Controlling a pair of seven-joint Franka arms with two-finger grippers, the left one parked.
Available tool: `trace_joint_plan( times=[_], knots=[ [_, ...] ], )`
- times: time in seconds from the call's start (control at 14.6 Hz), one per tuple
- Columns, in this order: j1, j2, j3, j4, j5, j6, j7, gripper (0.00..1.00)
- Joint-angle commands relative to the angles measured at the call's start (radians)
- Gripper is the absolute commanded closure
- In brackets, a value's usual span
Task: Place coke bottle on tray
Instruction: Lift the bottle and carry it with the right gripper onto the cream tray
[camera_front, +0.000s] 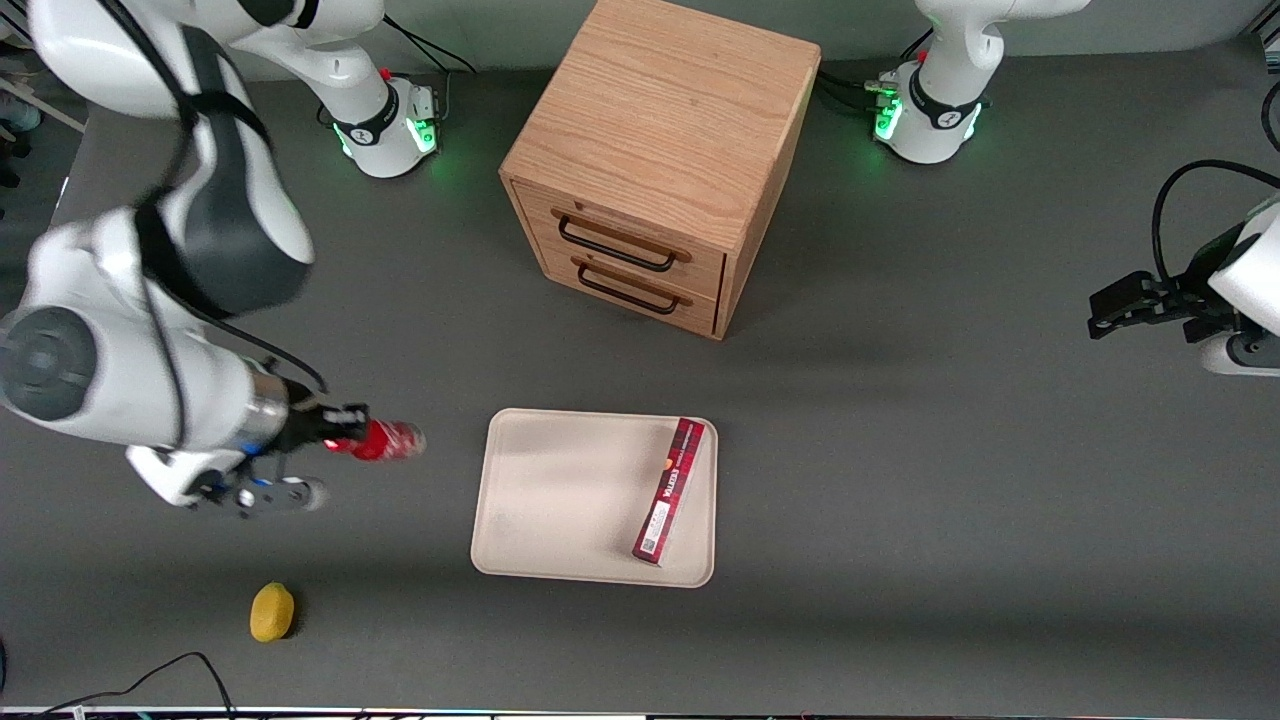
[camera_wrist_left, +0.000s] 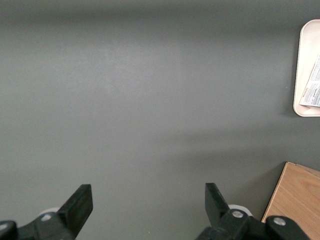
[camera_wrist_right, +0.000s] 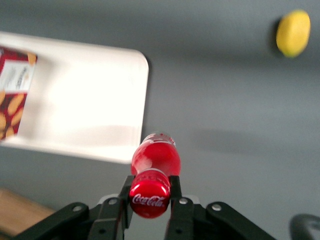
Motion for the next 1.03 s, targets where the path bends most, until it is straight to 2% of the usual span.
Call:
trace_joint_plan(
  times=[0.0,0.34,0.96],
  knots=[
    [0.093,0.077,-0.080,0.087,-0.021,0.083,0.066,1.00],
    [0.128,0.180,-0.080,0.085,-0.021,0.256,0.133,1.00],
    [0.156,0.266,-0.078,0.061,-0.018,0.352,0.170,1.00]
  ],
)
